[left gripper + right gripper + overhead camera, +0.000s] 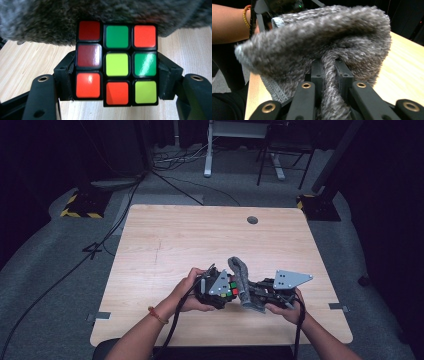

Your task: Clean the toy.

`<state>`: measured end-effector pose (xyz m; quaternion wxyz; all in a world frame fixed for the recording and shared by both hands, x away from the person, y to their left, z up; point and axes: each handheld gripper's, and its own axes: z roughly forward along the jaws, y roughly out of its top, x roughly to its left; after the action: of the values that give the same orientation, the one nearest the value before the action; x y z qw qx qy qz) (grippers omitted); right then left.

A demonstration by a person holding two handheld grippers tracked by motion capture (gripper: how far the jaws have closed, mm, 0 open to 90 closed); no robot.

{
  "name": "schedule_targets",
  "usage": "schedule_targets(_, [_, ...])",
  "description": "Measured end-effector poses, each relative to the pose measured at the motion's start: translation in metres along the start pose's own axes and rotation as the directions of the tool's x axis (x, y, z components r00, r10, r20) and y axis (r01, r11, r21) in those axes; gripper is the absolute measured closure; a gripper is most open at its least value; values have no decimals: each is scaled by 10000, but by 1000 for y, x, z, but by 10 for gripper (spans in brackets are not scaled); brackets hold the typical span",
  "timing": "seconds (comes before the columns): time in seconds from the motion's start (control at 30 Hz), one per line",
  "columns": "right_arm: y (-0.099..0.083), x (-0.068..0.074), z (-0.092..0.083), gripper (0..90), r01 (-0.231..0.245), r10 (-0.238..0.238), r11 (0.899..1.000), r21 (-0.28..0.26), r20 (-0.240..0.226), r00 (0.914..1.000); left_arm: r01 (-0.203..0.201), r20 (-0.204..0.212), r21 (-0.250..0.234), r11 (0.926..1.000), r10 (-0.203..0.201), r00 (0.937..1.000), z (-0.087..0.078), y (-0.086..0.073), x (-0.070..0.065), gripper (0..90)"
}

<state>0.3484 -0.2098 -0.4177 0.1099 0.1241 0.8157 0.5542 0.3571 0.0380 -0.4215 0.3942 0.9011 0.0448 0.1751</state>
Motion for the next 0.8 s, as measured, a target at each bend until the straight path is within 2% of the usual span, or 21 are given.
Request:
schedule_targets(0.1, [-1, -1, 1, 797, -78, 78, 10000, 20, -14, 10000, -19, -11, 202, 9998, 20, 10000, 4, 0, -1, 329])
schedule_targets(0.17, [-2, -1, 2, 797, 12, -13, 9999, 128, 86, 10000, 63, -15, 167, 9998, -63, 10000, 4, -1, 0, 330])
schedule_targets(0.27, [-2, -3, 3, 797, 58, -70, 9993, 366, 324, 9995, 184, 3, -71, 9998, -184, 9998, 2, -1, 2, 331])
schedule_targets(0.33, [-6, -8, 3, 797, -208, 190, 9986, 495, 372, 9991, 231, -22, -212, 9995, -232, 9997, -1, -1, 2, 332])
schedule_targets(0.5, [-16, -18, 7, 797, -527, 469, 9923, 1124, 543, 9974, 359, 81, -741, 9966, -354, 9993, -9, 0, 3, 332])
schedule_targets(0.63, [-22, -22, 11, 797, -864, 818, 9869, 1365, 387, 9959, 391, 79, -1065, 9935, -385, 9992, -15, 0, 4, 332])
schedule_targets(0.73, [-27, -25, 15, 796, -1068, 1059, 9805, 1647, 139, 9943, 577, 232, -1632, 9849, -546, 9982, -20, 1, 6, 333])
schedule_targets(0.8, [-30, -25, 18, 795, -1179, 1203, 9784, 1696, -38, 9927, 459, 171, -1623, 9857, -437, 9989, -22, 2, 6, 333])
